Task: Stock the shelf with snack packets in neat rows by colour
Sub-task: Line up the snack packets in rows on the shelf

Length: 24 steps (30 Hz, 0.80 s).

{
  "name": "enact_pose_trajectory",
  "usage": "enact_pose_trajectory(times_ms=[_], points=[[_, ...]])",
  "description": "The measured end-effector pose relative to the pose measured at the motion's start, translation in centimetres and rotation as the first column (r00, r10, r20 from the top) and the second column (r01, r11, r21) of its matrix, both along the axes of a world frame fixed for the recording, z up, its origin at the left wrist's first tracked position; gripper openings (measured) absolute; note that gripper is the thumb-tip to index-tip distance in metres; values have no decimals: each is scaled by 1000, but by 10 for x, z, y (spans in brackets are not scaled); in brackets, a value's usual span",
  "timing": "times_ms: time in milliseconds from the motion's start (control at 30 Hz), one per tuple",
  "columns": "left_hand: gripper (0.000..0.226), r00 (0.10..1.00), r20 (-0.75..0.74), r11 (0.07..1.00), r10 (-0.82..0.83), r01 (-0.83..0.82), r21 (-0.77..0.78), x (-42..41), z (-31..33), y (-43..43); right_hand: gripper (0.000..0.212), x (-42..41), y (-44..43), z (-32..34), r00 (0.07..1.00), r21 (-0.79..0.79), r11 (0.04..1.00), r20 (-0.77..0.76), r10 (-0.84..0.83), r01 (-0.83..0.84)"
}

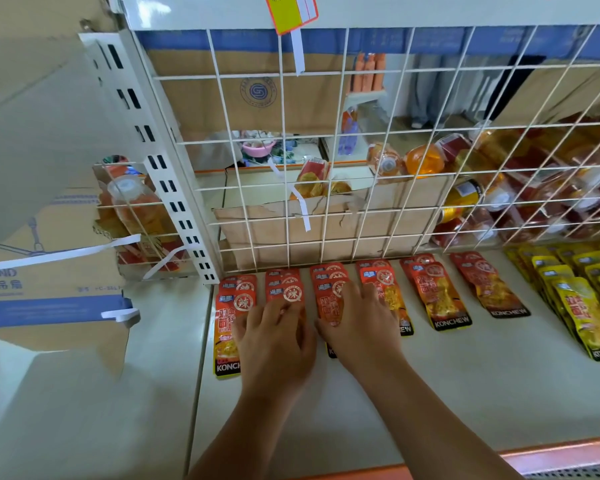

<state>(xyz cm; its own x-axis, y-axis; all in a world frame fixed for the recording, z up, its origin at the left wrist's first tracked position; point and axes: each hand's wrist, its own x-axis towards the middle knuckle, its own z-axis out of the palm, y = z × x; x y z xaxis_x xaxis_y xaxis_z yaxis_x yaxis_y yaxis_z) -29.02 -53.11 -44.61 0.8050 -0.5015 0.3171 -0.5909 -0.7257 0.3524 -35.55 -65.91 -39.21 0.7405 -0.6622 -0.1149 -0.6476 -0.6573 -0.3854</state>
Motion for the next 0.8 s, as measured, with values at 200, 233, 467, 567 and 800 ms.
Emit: enact_pose_trajectory(times_ms=[200, 233, 467, 567, 800], points=[[42, 1000, 6, 1000, -11, 11, -25, 0, -1, 0, 72, -2, 0, -1, 1000, -1, 1000, 9, -1, 1], [43, 1000, 3, 999, -11, 11, -31, 0, -1, 0, 73, -3, 0, -1, 1000, 1, 1000, 13, -2, 2], [45, 1000, 12, 998, -6, 7, -64, -1, 0, 0, 72, -8, 1, 4, 999, 20, 1000, 32, -8, 8], [42, 999, 47, 995, -6, 10, -94, -2, -1, -1, 71, -11, -1, 7, 999, 23, 1000, 48, -7, 6], [37, 995, 95, 988, 8, 6, -151, -5, 2, -2, 62, -17, -10, 14, 989, 18, 999, 143, 40, -43]])
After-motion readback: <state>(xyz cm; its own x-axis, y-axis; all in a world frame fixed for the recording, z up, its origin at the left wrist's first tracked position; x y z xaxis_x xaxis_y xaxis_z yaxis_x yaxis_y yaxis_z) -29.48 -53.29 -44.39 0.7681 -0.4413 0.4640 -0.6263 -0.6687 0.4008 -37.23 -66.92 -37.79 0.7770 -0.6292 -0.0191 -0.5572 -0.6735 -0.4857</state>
